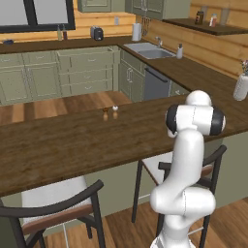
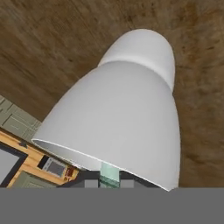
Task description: Take a straw from the drawer in front and place it inside the glass cup on the dining counter.
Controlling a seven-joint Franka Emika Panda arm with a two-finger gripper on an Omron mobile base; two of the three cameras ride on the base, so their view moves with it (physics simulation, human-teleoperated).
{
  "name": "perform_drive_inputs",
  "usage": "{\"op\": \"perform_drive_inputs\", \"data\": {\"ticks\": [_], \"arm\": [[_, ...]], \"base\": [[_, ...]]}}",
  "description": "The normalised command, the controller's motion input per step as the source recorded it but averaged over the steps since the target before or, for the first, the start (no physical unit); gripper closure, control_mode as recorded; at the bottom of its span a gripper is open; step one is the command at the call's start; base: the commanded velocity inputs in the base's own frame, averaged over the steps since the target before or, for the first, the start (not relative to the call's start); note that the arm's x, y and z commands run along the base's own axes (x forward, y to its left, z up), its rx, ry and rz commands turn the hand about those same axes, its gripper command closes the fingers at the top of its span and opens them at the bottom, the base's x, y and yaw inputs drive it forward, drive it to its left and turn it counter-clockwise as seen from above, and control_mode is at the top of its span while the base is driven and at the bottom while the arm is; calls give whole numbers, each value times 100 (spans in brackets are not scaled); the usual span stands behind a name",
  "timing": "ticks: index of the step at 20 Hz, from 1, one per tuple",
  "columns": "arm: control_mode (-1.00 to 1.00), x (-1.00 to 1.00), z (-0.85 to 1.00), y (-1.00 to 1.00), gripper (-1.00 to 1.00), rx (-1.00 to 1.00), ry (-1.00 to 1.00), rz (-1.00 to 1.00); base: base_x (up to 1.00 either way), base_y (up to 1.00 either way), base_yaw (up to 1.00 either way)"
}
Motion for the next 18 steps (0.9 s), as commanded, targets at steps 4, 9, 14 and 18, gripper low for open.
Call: {"op": "perform_drive_inputs", "data": {"ticks": [4,9,14,18], "arm": [[-100,0,0,0,-100,4,-8,2],[-100,0,0,0,-100,4,-9,3],[-100,3,0,-1,-100,9,-8,2],[-100,39,0,-19,-100,15,-1,0]], "base": [[0,0,0],[0,0,0],[0,0,0],[0,0,0]]}}
